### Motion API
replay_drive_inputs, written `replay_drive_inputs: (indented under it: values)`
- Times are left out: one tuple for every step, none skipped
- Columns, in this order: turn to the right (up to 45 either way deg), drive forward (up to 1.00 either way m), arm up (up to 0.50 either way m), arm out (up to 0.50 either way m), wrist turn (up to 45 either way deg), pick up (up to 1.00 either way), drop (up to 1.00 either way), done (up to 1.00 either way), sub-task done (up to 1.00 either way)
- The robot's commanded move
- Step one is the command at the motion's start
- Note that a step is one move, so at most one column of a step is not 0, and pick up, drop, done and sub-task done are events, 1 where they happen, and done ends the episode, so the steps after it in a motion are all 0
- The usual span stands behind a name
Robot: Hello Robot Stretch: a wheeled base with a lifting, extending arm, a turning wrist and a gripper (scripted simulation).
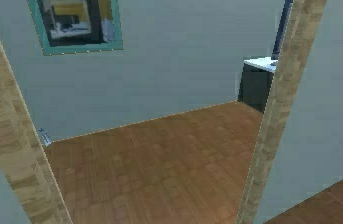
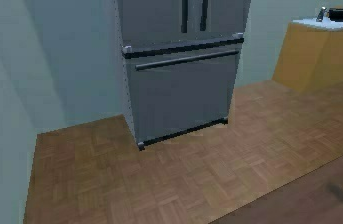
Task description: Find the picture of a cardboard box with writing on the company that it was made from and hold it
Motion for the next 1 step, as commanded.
replay_drive_inputs:
  values:
    - [-45.0, 0.00, 0.00, 0.00, 0.0, 0.00, 0.00, 0.00, 0.00]
